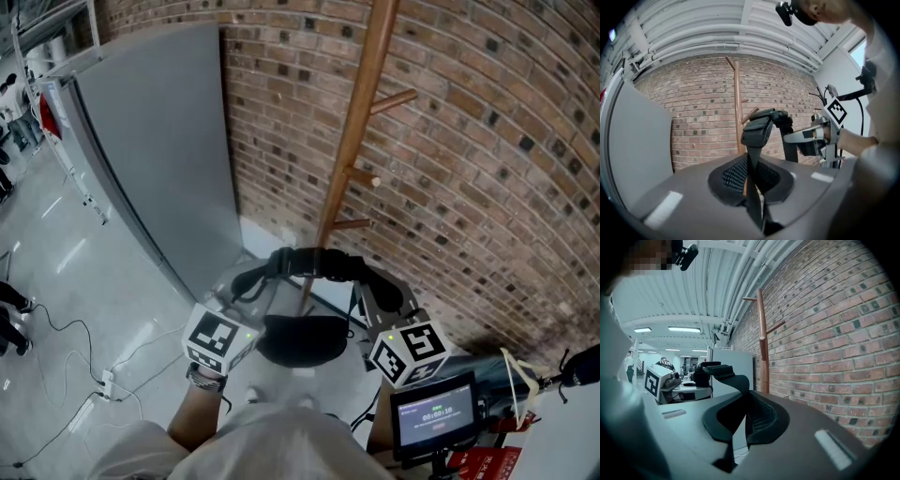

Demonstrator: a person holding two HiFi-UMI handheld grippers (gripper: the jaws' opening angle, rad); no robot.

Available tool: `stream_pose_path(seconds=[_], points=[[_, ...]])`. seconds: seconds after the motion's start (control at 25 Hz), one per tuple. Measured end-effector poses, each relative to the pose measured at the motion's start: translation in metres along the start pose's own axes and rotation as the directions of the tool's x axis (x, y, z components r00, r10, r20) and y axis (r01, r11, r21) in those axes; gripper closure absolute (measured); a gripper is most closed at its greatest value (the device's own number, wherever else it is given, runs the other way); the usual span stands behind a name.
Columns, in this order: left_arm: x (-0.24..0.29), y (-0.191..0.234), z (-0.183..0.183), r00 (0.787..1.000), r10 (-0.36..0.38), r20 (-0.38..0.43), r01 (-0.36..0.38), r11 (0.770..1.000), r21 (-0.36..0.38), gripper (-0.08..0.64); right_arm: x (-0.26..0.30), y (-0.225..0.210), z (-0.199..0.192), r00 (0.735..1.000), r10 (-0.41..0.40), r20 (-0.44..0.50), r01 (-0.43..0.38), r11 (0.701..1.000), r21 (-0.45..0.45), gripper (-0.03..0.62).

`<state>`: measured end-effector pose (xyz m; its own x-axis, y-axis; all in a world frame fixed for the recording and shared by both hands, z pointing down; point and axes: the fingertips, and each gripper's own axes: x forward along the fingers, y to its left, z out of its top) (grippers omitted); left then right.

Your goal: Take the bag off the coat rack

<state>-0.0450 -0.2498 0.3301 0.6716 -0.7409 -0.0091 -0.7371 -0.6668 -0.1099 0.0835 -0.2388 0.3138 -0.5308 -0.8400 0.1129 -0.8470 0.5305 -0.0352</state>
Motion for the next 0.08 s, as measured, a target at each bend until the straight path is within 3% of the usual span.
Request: stream_pose_path(seconds=[0.08], points=[[0.0014, 0.0004, -0.0018, 1.000, 0.001, -0.002, -0.001, 1.000, -0.004, 0.557, 0.0007, -0.0017, -0.0015, 1.000, -0.001, 0.000, 0.001, 1.000, 0.002, 0.588]])
